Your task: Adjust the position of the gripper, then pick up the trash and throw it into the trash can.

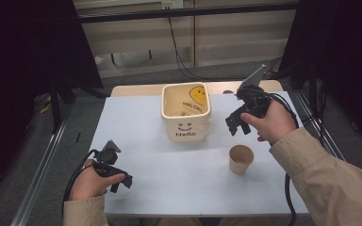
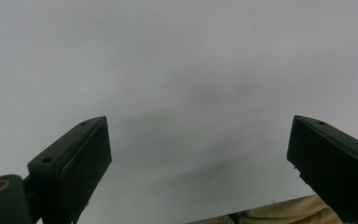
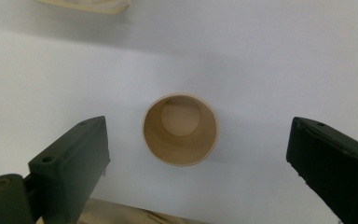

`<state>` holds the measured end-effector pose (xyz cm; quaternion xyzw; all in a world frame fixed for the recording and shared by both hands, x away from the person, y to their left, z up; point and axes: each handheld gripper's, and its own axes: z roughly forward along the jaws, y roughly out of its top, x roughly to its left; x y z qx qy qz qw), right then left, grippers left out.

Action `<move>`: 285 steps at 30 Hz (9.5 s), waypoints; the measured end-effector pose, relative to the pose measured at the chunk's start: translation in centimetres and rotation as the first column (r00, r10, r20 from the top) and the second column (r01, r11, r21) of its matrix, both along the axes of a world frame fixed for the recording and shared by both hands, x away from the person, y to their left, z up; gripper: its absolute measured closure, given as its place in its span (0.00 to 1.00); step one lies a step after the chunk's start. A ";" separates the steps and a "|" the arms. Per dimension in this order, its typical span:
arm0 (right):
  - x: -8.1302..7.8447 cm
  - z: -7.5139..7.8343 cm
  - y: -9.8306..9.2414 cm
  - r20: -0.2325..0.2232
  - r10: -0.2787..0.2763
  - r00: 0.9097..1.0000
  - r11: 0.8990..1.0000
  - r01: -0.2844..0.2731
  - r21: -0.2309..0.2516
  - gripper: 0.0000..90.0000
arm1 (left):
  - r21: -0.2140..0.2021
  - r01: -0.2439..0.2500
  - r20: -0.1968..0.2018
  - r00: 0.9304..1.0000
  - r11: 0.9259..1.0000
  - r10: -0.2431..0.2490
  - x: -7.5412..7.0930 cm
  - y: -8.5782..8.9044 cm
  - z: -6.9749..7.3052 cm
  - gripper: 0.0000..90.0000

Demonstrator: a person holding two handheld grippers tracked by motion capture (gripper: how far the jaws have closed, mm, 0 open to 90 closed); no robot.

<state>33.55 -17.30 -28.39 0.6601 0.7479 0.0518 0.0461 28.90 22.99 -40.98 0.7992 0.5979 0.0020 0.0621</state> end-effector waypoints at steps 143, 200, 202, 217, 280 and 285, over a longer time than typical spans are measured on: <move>8.1 7.9 4.6 -0.067 0.176 0.982 0.982 -0.180 -0.062 0.22 | -0.022 0.029 0.009 1.000 0.999 -0.029 -0.2 0.4 0.5 0.07; 14.3 11.4 11.1 -0.009 0.264 0.964 0.962 -0.264 -0.070 0.22 | -0.035 0.035 0.004 0.999 0.999 -0.035 -0.1 0.1 0.3 0.07; 14.3 11.0 11.5 -0.012 0.271 0.963 0.960 -0.271 -0.072 0.22 | -0.039 0.035 0.006 0.999 0.999 -0.034 -0.1 0.1 0.3 0.07; 14.9 6.5 13.0 -0.049 0.296 0.954 0.953 -0.299 -0.055 0.22 | -0.031 0.052 0.005 0.999 0.998 -0.052 -0.1 0.2 0.5 0.07; 13.1 14.7 8.7 0.025 0.235 0.972 0.969 -0.232 -0.080 0.09 | -0.036 0.063 0.000 0.998 0.997 -0.063 -0.3 0.0 0.6 0.07; 12.1 14.5 7.8 0.030 0.244 0.969 0.967 -0.241 -0.082 0.09 | -0.035 0.067 0.005 0.998 0.997 -0.067 -0.2 -0.1 0.6 0.07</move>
